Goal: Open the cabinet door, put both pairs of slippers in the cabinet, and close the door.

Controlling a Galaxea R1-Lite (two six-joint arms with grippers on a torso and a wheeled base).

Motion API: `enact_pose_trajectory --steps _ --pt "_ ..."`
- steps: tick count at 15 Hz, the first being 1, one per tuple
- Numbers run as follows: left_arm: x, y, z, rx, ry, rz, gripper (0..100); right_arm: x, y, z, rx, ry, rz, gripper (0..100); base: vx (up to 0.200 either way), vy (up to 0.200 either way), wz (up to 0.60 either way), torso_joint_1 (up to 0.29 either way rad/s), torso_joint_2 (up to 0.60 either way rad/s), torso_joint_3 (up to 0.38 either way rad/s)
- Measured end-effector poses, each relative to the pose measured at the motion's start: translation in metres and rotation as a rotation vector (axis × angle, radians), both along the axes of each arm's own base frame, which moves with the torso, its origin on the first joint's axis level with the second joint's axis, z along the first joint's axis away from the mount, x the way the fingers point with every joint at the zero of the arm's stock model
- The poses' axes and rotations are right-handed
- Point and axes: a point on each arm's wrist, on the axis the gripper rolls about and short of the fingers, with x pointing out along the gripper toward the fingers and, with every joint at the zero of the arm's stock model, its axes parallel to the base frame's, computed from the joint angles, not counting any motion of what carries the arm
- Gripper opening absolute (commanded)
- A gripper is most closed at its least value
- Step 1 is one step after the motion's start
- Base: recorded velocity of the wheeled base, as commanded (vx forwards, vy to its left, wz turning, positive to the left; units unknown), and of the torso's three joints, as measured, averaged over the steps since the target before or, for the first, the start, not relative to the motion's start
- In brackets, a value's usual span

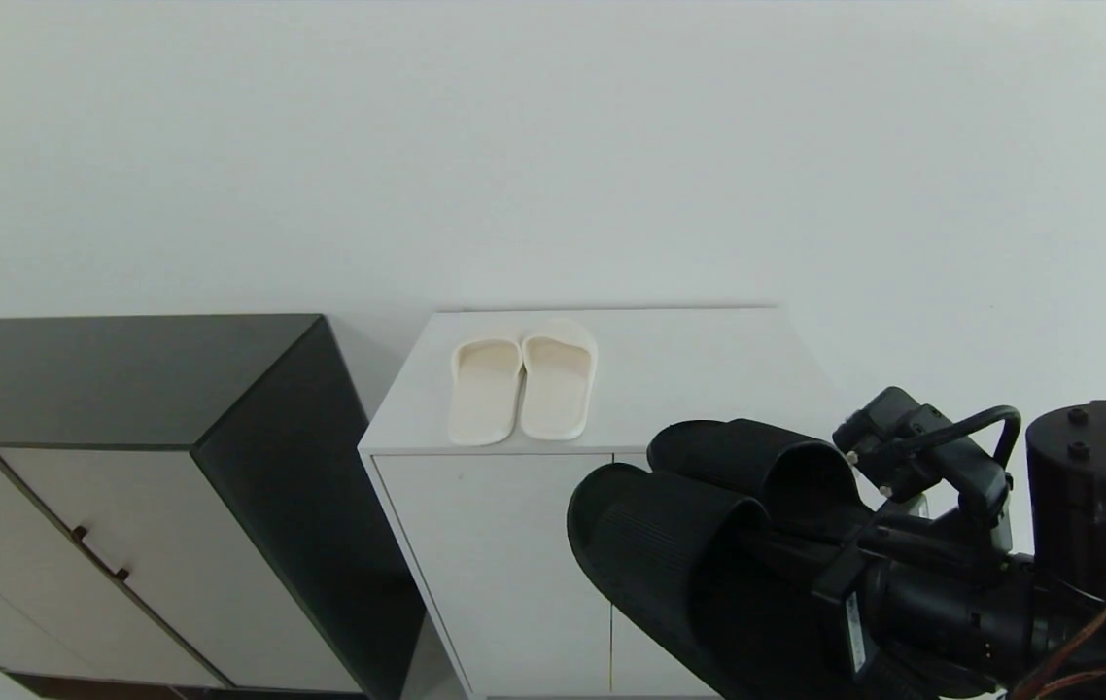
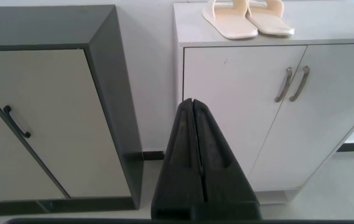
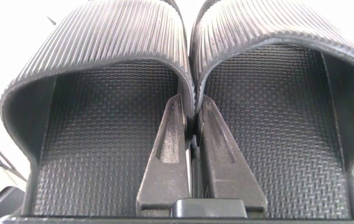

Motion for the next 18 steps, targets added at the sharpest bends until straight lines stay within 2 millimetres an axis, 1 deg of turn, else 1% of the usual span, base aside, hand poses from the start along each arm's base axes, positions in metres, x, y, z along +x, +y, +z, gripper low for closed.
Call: enact_pose_trajectory --steps 2,6,13,14,18 --pt "0.0 0.0 0.0001 0.0 -0.001 0.001 0 -0.0004 0.0001 -0.0011 -0.002 0.002 0.003 0 0.0 0.0 0.0 -0.05 0.11 0.057" --pt "0.0 0.0 0.0 0.0 0.0 0.0 0 -0.001 0.0008 -0.0027 -0.008 0.007 0.008 0 0.0 0.0 0.0 -0.16 0.35 0.199" --pt "0.0 0.0 0.0 0.004 0.0 0.0 0 -0.0026 0.002 -0.0055 -0.016 0.014 0.016 0 0.0 0.0 0.0 -0.207 0.49 0.283" --pt "0.0 0.0 0.0 0.003 0.0 0.0 100 -0.0032 0.0029 -0.0063 -0.019 0.016 0.02 0 0.0 0.0 0.0 -0.232 0.55 0.325" --pt "0.0 0.0 0.0 0.002 0.0 0.0 100 -0.0046 0.0048 -0.0089 -0.027 0.021 0.028 0 0.0 0.0 0.0 -0.203 0.53 0.32"
